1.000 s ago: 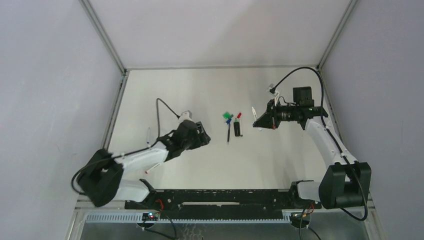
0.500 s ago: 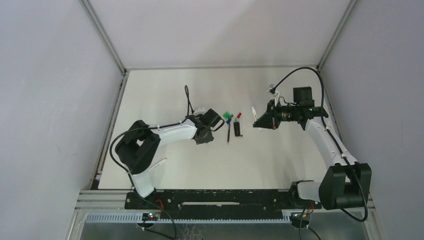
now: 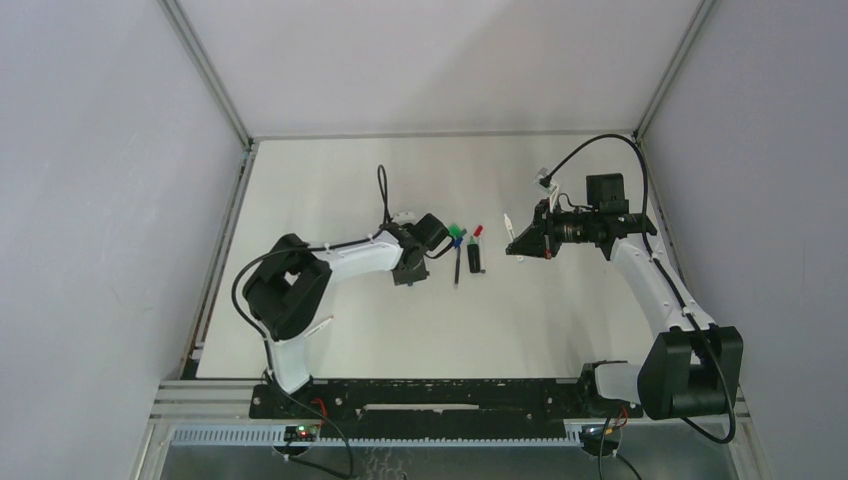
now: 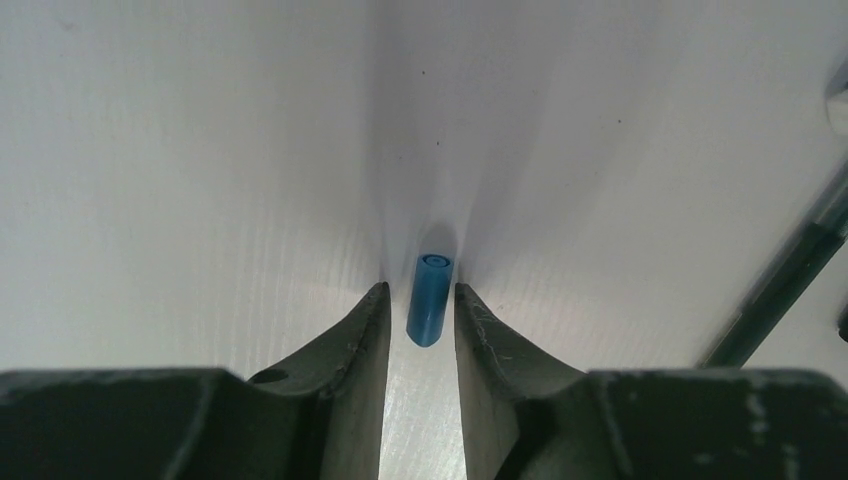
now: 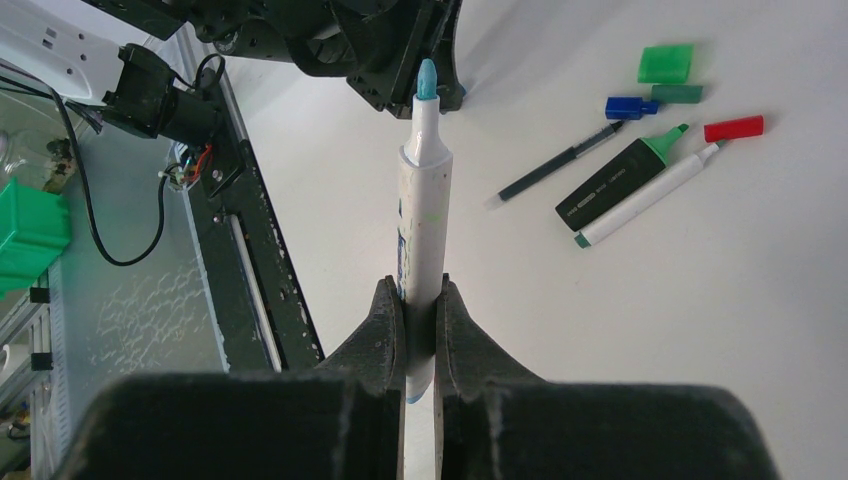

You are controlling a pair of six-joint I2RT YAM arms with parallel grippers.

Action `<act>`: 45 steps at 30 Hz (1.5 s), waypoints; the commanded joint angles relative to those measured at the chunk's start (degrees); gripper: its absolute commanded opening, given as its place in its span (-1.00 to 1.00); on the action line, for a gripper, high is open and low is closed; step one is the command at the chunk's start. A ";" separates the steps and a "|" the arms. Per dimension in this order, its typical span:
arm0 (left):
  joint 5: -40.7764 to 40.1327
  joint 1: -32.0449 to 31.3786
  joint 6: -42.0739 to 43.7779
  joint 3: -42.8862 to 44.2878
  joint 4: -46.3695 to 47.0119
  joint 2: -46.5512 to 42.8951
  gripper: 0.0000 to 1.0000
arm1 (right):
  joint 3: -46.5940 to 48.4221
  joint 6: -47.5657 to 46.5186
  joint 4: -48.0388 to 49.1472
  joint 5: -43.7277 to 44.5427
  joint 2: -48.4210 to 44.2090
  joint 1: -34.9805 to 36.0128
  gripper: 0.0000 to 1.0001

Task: Insert the pens into the pen caps
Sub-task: Insert the pen cap onto the pen.

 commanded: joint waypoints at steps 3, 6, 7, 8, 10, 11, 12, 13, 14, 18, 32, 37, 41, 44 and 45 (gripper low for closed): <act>-0.77 -0.35 2.26 2.62 -1.33 2.46 -0.33 | 1.94 -1.38 0.19 -1.28 -1.68 0.16 -0.89; 0.08 -0.23 2.83 2.95 -1.10 3.27 -0.39 | 1.93 -1.38 0.18 -1.32 -1.76 0.10 -0.89; 0.50 -0.09 3.01 3.02 -1.02 3.46 -0.42 | 1.94 -1.38 0.22 -1.29 -1.78 0.10 -0.89; 0.92 -0.01 3.12 3.04 -0.88 3.57 -0.45 | 1.94 -1.35 0.14 -1.31 -1.78 0.10 -0.89; 1.56 -0.01 3.25 2.86 -0.59 3.55 -0.52 | 1.92 -1.38 0.13 -1.36 -1.86 0.03 -0.90; 1.90 -0.01 3.30 2.67 -0.46 3.54 -0.55 | 1.94 -1.36 0.11 -1.36 -1.88 0.01 -0.89; 2.25 0.00 3.41 2.39 0.01 3.44 -0.58 | 1.94 -1.38 0.15 -1.38 -1.87 0.01 -0.89; 2.84 0.06 3.50 2.05 0.37 3.41 -0.62 | 1.94 -1.34 0.08 -1.41 -1.87 0.01 -0.89; 3.40 0.01 3.64 1.53 0.80 3.34 -0.66 | 1.93 -1.38 0.12 -1.44 -1.87 0.01 -0.89; 4.32 0.02 4.13 -0.59 2.80 2.02 -0.95 | 1.93 -1.42 -0.05 -1.57 -1.87 0.01 -0.89; 5.23 -0.26 4.09 -13.00 15.97 -17.26 -1.00 | -5.39 2.75 11.03 -6.48 -2.77 7.09 -0.92; 9.39 -0.35 2.73 -21.09 28.09 -24.72 -1.00 | -7.80 4.67 16.01 -5.00 -1.01 12.23 -0.97; 12.30 -0.75 1.52 -27.38 41.11 -29.55 -1.00 | -8.47 5.66 18.17 -3.72 0.71 16.30 -1.00; 14.09 -0.84 0.32 -31.80 51.43 -32.25 -1.00 | -8.52 6.50 19.14 -3.19 1.79 18.17 -1.00; 14.52 -0.93 0.06 -32.96 54.48 -32.85 -1.00 | -8.54 6.98 19.41 -3.13 1.94 18.54 -1.00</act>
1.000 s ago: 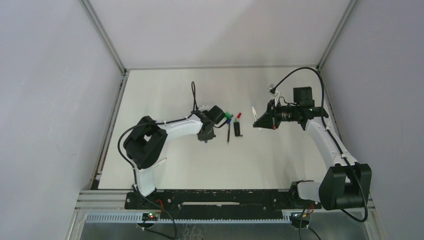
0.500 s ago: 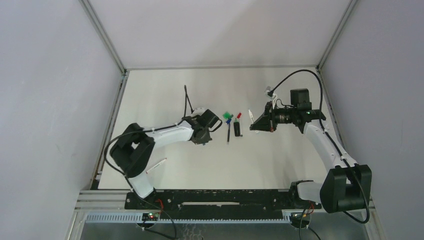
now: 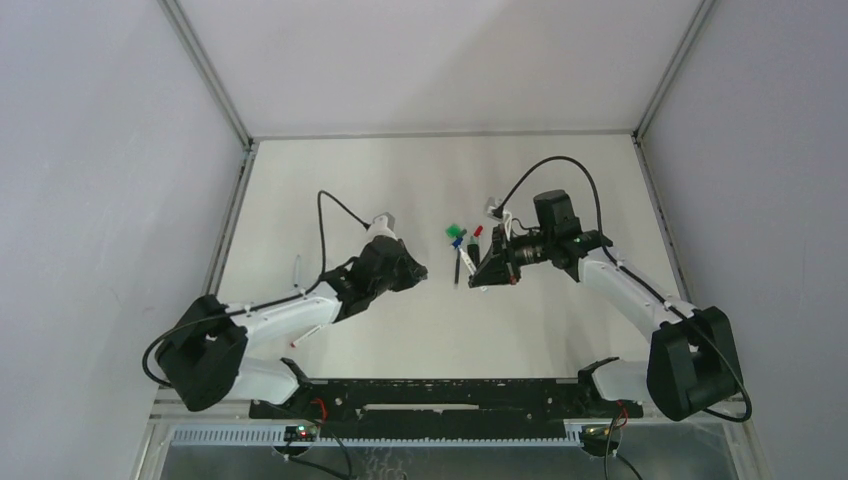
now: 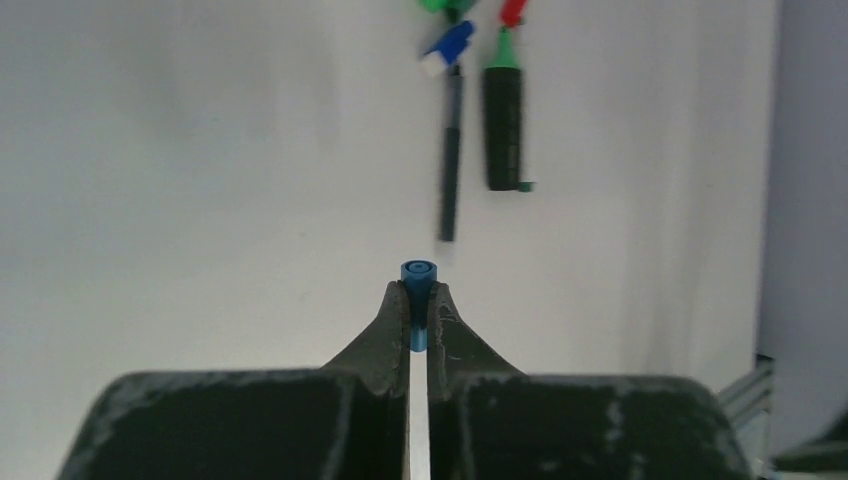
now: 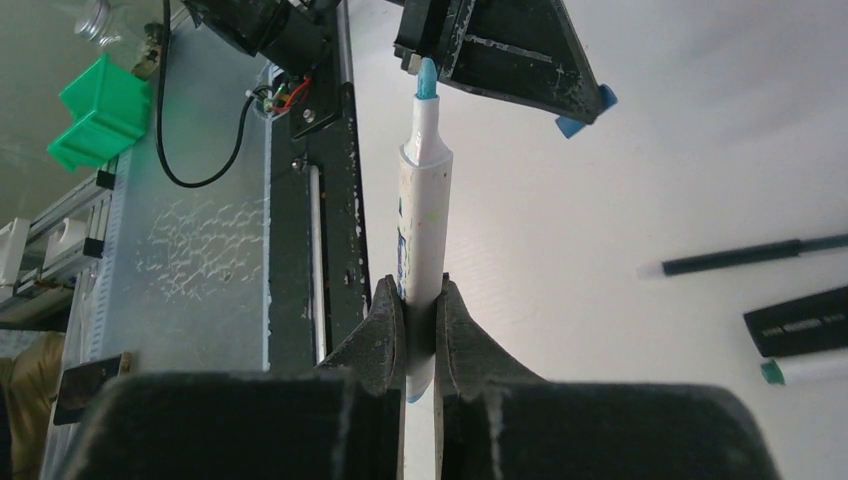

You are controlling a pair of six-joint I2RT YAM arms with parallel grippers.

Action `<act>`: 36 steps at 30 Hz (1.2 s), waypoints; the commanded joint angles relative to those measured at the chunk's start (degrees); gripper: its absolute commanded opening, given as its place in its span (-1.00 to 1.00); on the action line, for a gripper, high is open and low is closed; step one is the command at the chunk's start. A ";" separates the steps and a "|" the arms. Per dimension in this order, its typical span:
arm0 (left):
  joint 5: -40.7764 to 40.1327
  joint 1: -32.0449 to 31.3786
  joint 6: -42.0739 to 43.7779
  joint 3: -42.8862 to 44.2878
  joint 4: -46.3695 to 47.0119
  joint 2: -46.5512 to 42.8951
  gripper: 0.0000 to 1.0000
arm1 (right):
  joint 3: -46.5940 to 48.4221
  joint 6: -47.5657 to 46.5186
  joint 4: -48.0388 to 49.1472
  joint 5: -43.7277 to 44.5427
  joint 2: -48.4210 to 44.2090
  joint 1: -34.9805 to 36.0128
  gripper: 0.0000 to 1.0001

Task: Insert the pens into the pen caps
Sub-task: Insert the pen cap onto the pen.

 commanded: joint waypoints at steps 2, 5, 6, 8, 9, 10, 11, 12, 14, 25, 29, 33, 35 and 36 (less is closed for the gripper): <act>3.61 -0.68 -2.75 -6.23 22.74 -5.27 -1.00 | -0.59 3.04 5.08 0.41 1.06 1.98 -1.00; 3.25 -0.87 -3.09 -8.81 29.12 -7.60 -1.00 | -0.94 5.22 6.74 -0.50 0.93 2.16 -1.00; 3.08 -0.97 -3.15 -9.18 30.69 -8.11 -1.00 | -0.94 5.86 7.04 -0.79 0.70 2.09 -1.00; 2.52 -1.07 -3.27 -10.10 33.24 -9.34 -1.00 | -0.94 6.85 7.52 -1.36 0.05 1.99 -1.00; 2.42 -1.05 -3.55 -10.35 35.19 -9.73 -1.00 | -0.93 7.37 7.68 -1.54 -0.33 2.03 -1.00; 2.46 -1.06 -3.65 -10.51 36.18 -10.08 -1.00 | -0.94 7.58 7.75 -1.70 -0.60 1.99 -1.00; 2.73 -1.02 -3.86 -10.68 37.83 -10.22 -1.00 | -0.94 7.99 7.76 -2.06 -0.81 1.92 -1.00; 3.00 -1.14 -4.00 -10.54 39.18 -10.23 -1.00 | -0.91 8.14 7.76 -2.60 -0.97 1.86 -1.00; 3.65 -1.34 -4.15 -10.28 42.04 -10.07 -1.00 | -0.94 8.46 7.67 -3.63 -1.27 1.75 -1.00; 4.69 -2.91 -4.24 -9.47 47.35 -9.22 -1.00 | -0.94 10.49 8.24 -4.04 -1.59 2.29 -1.00; 4.96 -3.12 -4.38 -9.21 47.84 -8.63 -1.00 | -0.94 11.59 8.59 -1.79 -1.33 2.86 -1.00; 5.36 -3.22 -4.76 -9.28 48.88 -7.92 -1.00 | -0.94 12.68 8.70 0.44 -1.06 3.26 -1.00; 5.55 -3.30 -4.82 -9.20 49.23 -7.63 -1.00 | -0.94 12.86 8.89 0.98 -0.89 3.35 -1.00; 5.64 -3.37 -4.78 -9.10 49.29 -7.52 -1.00 | -0.94 12.86 8.94 1.23 -0.87 3.43 -1.00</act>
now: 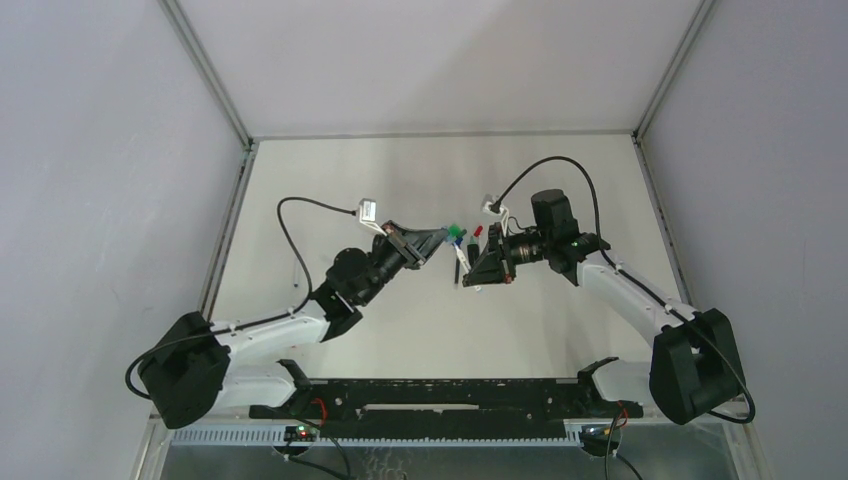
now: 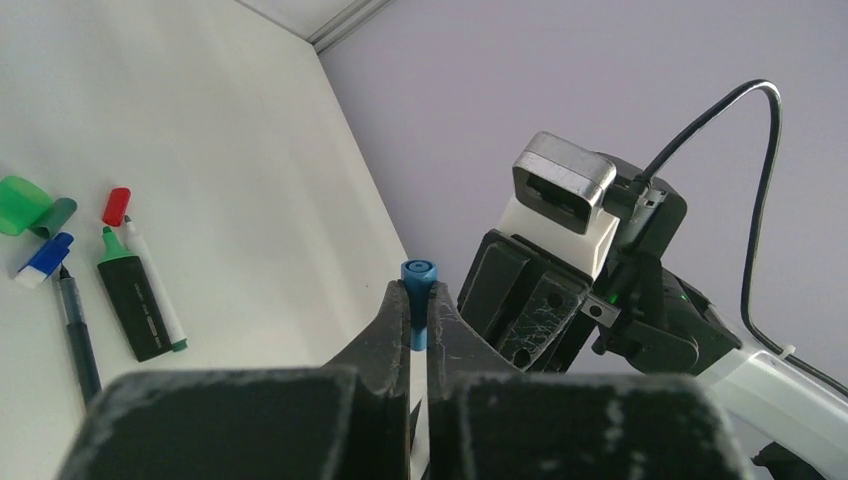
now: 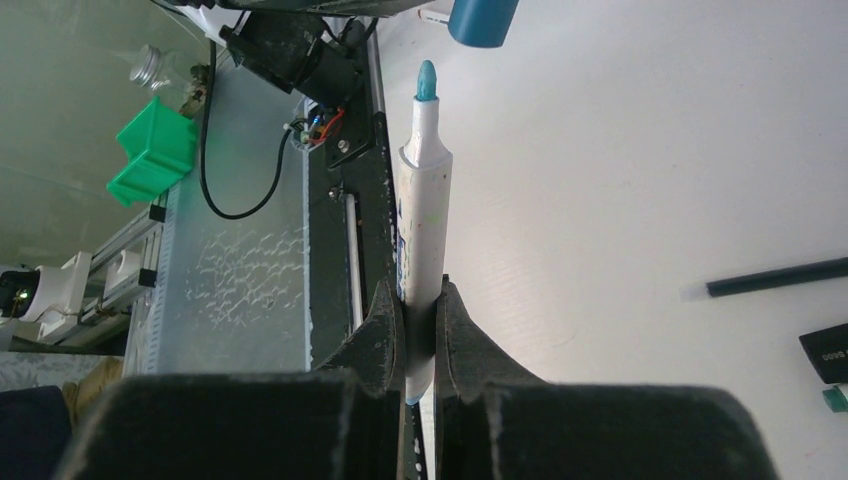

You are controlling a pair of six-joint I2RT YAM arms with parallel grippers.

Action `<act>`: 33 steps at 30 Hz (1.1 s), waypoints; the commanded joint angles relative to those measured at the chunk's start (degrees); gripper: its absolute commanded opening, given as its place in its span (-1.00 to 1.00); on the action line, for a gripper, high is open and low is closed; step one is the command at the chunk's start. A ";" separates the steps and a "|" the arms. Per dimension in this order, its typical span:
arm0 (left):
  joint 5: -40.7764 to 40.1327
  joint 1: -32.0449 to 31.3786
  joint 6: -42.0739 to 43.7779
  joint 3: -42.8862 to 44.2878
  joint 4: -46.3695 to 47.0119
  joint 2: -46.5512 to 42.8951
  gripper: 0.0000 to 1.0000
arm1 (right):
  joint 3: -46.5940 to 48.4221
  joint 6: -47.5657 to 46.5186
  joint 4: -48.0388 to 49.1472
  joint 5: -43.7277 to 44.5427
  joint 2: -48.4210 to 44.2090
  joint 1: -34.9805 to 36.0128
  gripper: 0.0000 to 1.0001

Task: Insert the pens into the pen caps
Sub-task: Insert the pen cap onto the pen.

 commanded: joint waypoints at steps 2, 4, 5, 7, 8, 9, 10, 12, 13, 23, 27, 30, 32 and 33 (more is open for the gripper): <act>1.22 -0.61 -0.47 0.71 3.22 0.74 -1.00 | 0.09 1.43 2.01 1.95 -0.27 0.81 -1.00; 1.32 -0.77 -0.47 0.87 3.35 0.99 -1.00 | 0.08 2.46 2.10 2.18 -0.18 0.99 -1.00; 1.39 -0.79 -0.47 0.91 3.42 1.17 -1.00 | 0.11 2.58 2.15 2.41 -0.05 1.13 -1.00; 1.41 -0.88 -0.62 0.90 3.65 1.44 -1.00 | 0.11 2.88 2.19 2.79 0.15 1.46 -1.00; 1.47 -0.89 -0.64 0.86 3.84 1.56 -1.00 | 0.14 3.09 2.26 3.09 0.30 1.59 -1.00; 1.51 -0.89 -0.69 0.91 4.00 1.62 -1.00 | 0.09 3.28 2.35 3.31 0.39 1.65 -1.00; 1.53 -0.88 -0.73 0.91 4.05 1.74 -1.00 | 0.10 3.50 2.44 3.79 0.44 1.76 -1.00; 1.51 -0.98 -0.73 0.83 4.21 1.91 -1.00 | 0.09 3.86 2.47 4.25 0.44 1.69 -1.00; 1.54 -0.97 -0.77 0.83 4.27 1.92 -1.00 | 0.09 3.93 2.50 4.38 0.44 1.72 -1.00; -0.20 -1.00 -0.91 -0.37 4.44 0.70 -1.00 | 0.16 1.79 1.32 2.07 0.28 1.79 -1.00; -0.55 -0.97 -0.98 -0.74 4.45 0.18 -1.00 | 0.17 0.43 0.90 1.21 0.27 1.87 -1.00; -0.62 -0.97 -1.08 -0.83 4.58 0.03 -1.00 | 0.13 0.03 0.70 1.32 0.22 1.87 -1.00; -0.76 -1.03 -1.08 -0.96 4.58 -0.09 -1.00 | 0.15 -0.13 0.62 1.38 0.35 1.87 -1.00; -0.78 -1.00 -1.08 -1.01 4.66 -0.16 -1.00 | 0.15 -0.15 0.53 1.42 0.27 1.87 -1.00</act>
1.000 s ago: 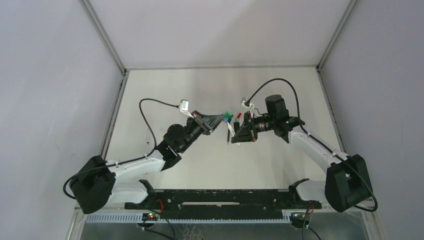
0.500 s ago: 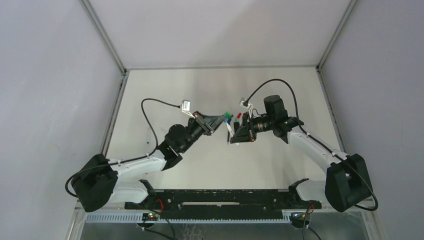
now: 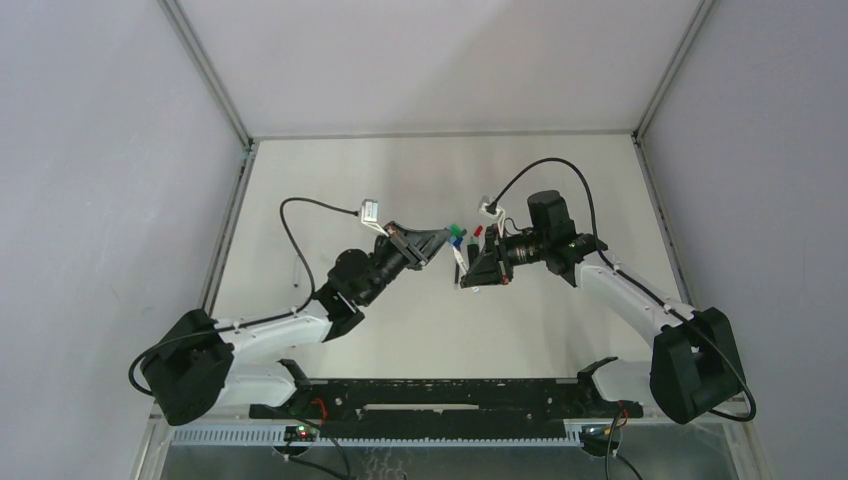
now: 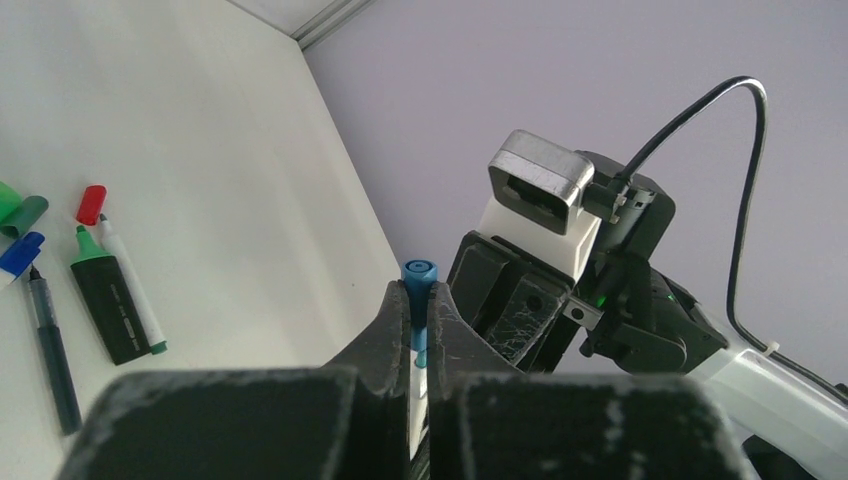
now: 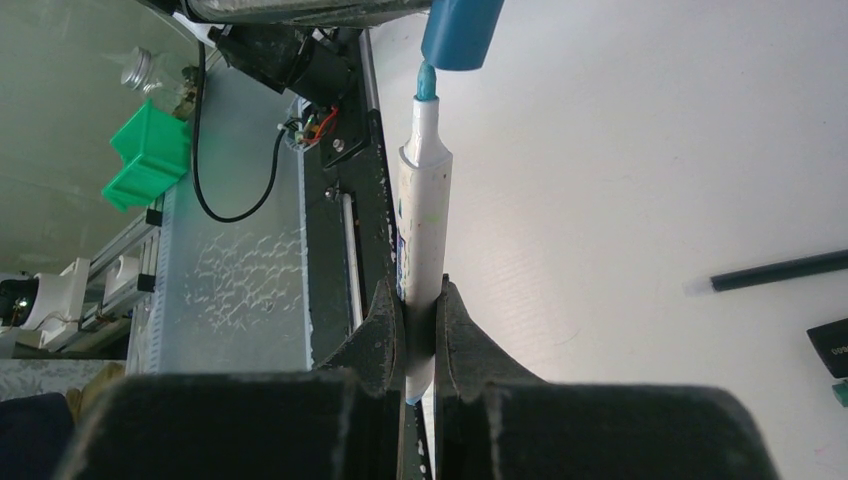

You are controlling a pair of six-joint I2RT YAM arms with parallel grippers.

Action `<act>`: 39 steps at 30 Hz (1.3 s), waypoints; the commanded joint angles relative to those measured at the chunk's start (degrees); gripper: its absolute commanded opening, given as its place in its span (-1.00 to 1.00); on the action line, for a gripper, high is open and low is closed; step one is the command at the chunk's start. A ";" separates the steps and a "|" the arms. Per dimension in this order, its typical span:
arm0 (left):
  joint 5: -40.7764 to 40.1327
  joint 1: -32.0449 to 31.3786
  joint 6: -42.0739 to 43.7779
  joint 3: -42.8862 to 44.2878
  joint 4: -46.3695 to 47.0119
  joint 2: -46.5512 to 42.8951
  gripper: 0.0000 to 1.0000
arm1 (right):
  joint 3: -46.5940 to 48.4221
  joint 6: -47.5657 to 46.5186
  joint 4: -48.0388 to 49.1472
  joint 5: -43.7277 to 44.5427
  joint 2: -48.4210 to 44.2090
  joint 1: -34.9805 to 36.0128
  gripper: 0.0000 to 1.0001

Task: Insert the pens into the pen caps
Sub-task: Insert the pen cap onto the pen.

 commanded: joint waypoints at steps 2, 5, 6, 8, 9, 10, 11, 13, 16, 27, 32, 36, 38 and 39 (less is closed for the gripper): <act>-1.05 -0.36 -0.36 -1.17 2.66 -1.70 -1.00 | 0.15 -1.81 0.26 -1.01 0.09 0.49 -1.00; -0.97 -0.37 -0.45 -1.29 2.75 -1.87 -1.00 | 0.13 -1.51 0.34 -0.54 0.01 0.51 -1.00; -0.90 -0.32 -0.45 -1.27 2.78 -1.78 -1.00 | 0.16 -1.28 0.41 -0.34 0.01 0.43 -1.00; -0.84 -0.38 -0.53 -1.28 2.79 -1.68 -1.00 | 0.17 -0.82 0.58 -0.19 0.00 0.41 -1.00; -0.84 -0.32 -0.61 -1.28 2.84 -1.54 -1.00 | 0.13 -0.58 0.73 -0.29 0.00 0.33 -1.00; -0.78 -0.31 -0.67 -1.36 2.87 -1.42 -1.00 | 0.17 -0.44 0.78 -0.28 -0.07 0.32 -1.00; -0.83 -0.31 -0.71 -1.41 2.96 -1.33 -1.00 | 0.13 -0.29 0.86 -0.30 -0.16 0.24 -1.00; -0.75 -0.45 -0.88 -1.58 3.28 -1.06 -1.00 | 0.15 -0.15 1.00 -0.29 -0.33 0.14 -1.00; -0.62 -0.48 -1.06 -1.64 3.70 -0.58 -1.00 | 0.15 -0.14 1.29 -0.17 -0.31 -0.08 -1.00; -0.14 -0.90 -1.24 -1.63 4.36 0.40 -1.00 | 0.14 2.42 2.14 0.31 -0.34 -0.86 -1.00; 0.00 -1.24 -1.19 -1.55 4.37 0.86 -1.00 | 0.09 3.51 2.74 0.74 -0.53 -1.38 -1.00; 0.16 -1.89 -0.94 -1.34 4.63 1.53 -1.00 | 0.09 5.11 3.50 0.79 -0.44 -1.97 -1.00; 0.13 -2.20 -0.81 -1.20 4.64 1.91 -1.00 | 0.09 5.20 3.65 0.80 -0.60 -1.97 -1.00; -0.09 -2.35 -0.80 -1.15 4.59 2.06 -1.00 | 0.09 5.22 3.69 0.80 -0.65 -1.97 -1.00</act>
